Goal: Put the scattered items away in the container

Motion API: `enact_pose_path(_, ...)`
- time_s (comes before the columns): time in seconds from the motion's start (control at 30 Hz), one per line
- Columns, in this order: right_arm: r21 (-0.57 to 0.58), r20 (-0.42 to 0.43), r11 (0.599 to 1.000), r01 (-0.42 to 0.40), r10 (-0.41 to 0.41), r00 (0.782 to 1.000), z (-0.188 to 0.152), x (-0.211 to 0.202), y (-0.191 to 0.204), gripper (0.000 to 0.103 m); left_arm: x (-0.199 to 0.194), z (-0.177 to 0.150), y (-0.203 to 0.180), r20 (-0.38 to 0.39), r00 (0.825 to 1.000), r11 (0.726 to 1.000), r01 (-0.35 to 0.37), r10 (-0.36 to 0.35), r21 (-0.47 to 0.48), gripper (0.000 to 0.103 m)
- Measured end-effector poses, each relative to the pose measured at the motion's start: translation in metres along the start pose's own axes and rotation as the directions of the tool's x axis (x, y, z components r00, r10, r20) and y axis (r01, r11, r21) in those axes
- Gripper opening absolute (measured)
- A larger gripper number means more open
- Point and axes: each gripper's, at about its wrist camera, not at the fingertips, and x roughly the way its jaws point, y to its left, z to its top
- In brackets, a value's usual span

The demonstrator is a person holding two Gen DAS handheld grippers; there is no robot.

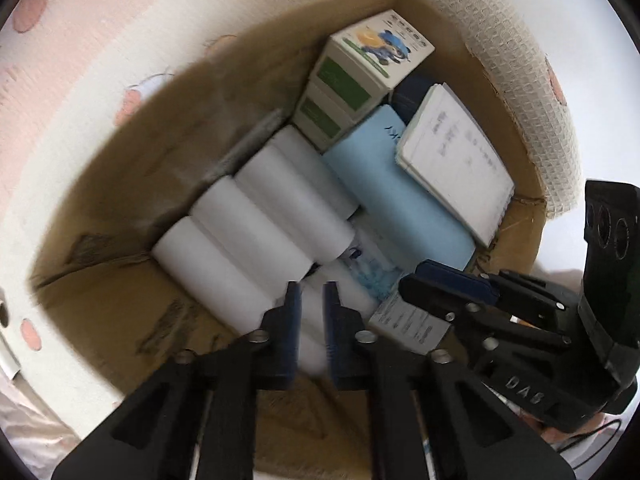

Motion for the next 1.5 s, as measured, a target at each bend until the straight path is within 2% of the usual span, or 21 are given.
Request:
enact_pose_path(0.13,0.067,0.017,0.995,-0.075,0.074,0.997,0.0,-0.01,0.001,0.016,0.024,0.005,-0.006,-0.049,0.997,0.998,0.051,-0.053,-0.041,0.01)
enact_pose_path(0.27,0.087,0.03,0.992,-0.094,0.091,0.995,0.0,-0.021,0.001,0.016,0.048,0.007,-0.019,-0.089,0.995,0.999,0.042,-0.045,-0.029,0.01)
enact_pose_path(0.37,0.089,0.025,0.995,-0.049,0.047,0.999,0.003,-0.021,0.002,0.016,0.059,0.012,-0.018,-0.08,0.997,0.998,-0.001,-0.003,-0.056,0.01)
enact_pose_path(0.43,0.081,0.019,0.997,-0.01,0.009,1.0,0.003,-0.02,0.003,0.016,0.058,0.016,-0.014,-0.046,0.998,0.996,-0.051,0.047,-0.077,0.01)
enact_pose_path(0.57,0.048,0.01,0.999,0.018,-0.019,1.0,0.0,-0.015,0.01,0.016,0.044,0.021,-0.002,0.036,0.995,0.989,-0.084,0.089,-0.123,0.01)
enact_pose_path(0.63,0.033,0.007,0.999,0.039,-0.039,0.999,-0.001,-0.011,0.014,0.016,0.038,0.021,0.002,0.038,0.996,0.989,-0.07,0.076,-0.13,0.01)
enact_pose_path(0.7,0.021,0.0,0.998,0.064,-0.064,0.998,-0.001,0.006,0.023,0.016,0.033,0.017,-0.001,0.028,0.999,0.995,-0.036,0.039,-0.096,0.01)
enact_pose_path(0.83,0.038,0.029,0.997,0.07,-0.071,0.997,-0.001,-0.01,0.021,0.016,0.041,0.011,-0.017,-0.021,1.0,0.999,0.017,-0.018,-0.033,0.012)
enact_pose_path(0.93,0.041,0.065,0.996,0.079,-0.082,0.995,-0.003,-0.039,0.019,0.016,0.058,0.012,-0.022,-0.062,0.997,0.997,0.05,-0.054,-0.057,0.013)
enact_pose_path(1.07,0.031,0.081,0.991,0.129,-0.131,0.988,-0.01,-0.045,0.022,0.016,0.07,0.016,-0.014,-0.059,0.995,0.986,0.07,-0.079,-0.153,0.013)
enact_pose_path(1.17,0.027,0.07,0.99,0.142,-0.143,0.987,-0.015,-0.04,0.023,0.016,0.065,0.016,-0.012,-0.021,0.996,0.98,0.079,-0.085,-0.181,0.013)
enact_pose_path(1.33,0.018,0.049,0.988,0.156,-0.157,0.986,-0.023,-0.031,0.027,0.016,0.058,0.007,-0.015,-0.03,0.997,0.984,0.065,-0.071,-0.165,0.014)
enact_pose_path(1.4,0.016,0.051,0.986,0.167,-0.168,0.984,-0.025,-0.032,0.029,0.016,0.049,0.0,-0.013,-0.022,0.997,0.983,0.074,-0.079,-0.168,0.021)
enact_pose_path(1.47,0.015,0.056,0.983,0.183,-0.184,0.981,-0.026,-0.008,0.039,0.016,0.033,-0.007,-0.012,0.022,0.999,0.985,0.042,-0.039,-0.165,0.03)
enact_pose_path(1.5,0.01,0.061,0.981,0.192,-0.192,0.98,-0.027,-0.012,0.042,0.016,0.024,-0.011,-0.012,0.053,0.999,0.988,0.016,-0.008,-0.156,0.031)
